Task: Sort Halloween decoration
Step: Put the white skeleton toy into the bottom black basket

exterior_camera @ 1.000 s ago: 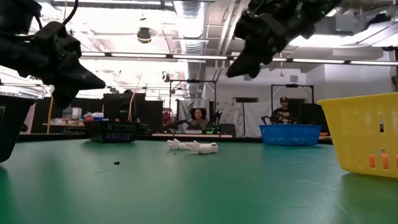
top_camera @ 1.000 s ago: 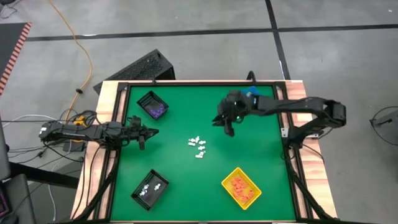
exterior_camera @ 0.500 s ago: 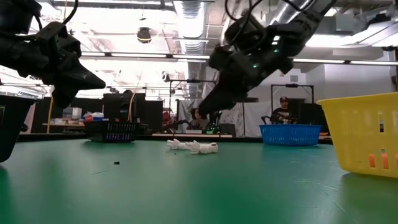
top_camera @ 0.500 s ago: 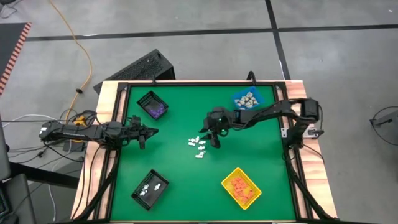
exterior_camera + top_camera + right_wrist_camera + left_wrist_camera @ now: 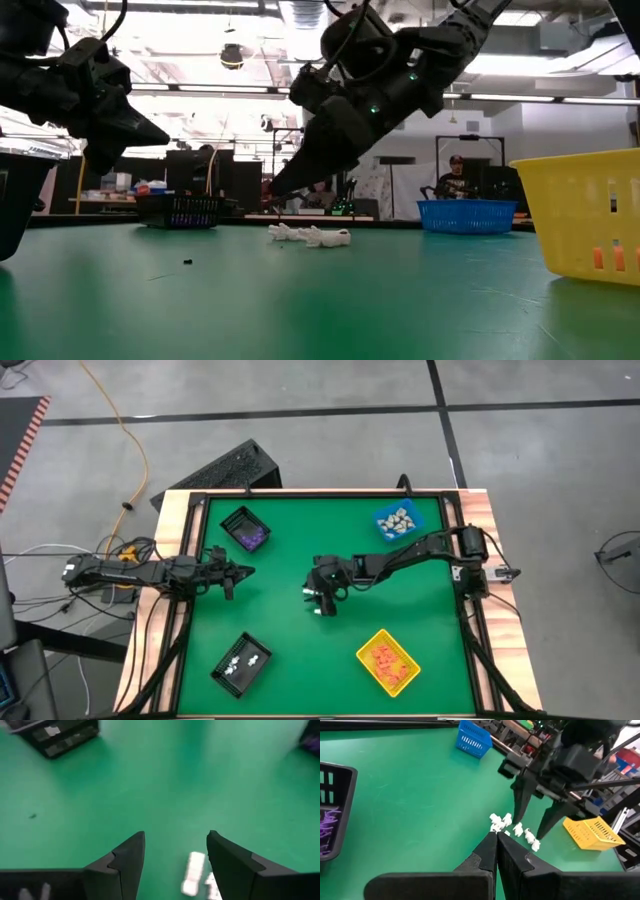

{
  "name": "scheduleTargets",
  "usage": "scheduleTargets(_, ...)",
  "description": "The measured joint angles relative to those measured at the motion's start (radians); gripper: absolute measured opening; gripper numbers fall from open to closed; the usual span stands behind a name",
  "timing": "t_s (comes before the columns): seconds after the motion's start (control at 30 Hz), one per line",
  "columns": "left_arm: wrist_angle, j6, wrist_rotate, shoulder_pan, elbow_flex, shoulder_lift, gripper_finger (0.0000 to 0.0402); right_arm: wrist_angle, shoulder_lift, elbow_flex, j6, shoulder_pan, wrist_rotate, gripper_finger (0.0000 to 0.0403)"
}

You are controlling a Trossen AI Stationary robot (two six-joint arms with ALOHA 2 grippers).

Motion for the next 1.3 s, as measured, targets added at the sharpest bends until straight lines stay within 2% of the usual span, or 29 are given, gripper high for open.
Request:
scheduleTargets(0.1,0.0,0.003,0.0,0.0,0.0,0.007,0.0,-0.012,0.0,-0.003,0.004,0.0,0.051,0.0231)
scheduleTargets(0.73,0.0,0.022,-0.001,0.0,0.0,0.027,0.0,0.014,0.111,0.0,0.126,0.017,0.086,0.0221)
scheduleTargets(0.87,0.0,0.022,-0.001,0.0,0.0,0.028,0.0,0.009,0.111,0.0,0.142,0.016,0.117,0.0192)
scheduleTargets(1.13,0.0,0.024,-0.001,0.0,0.0,0.028,0.0,0.002,0.107,-0.001,0.192,0.016,0.133,0.0087)
scheduleTargets(1.3,0.0,0.022,-0.001,0.0,0.0,0.028,0.0,-0.007,0.107,0.012,0.229,0.019,0.133,0.0038)
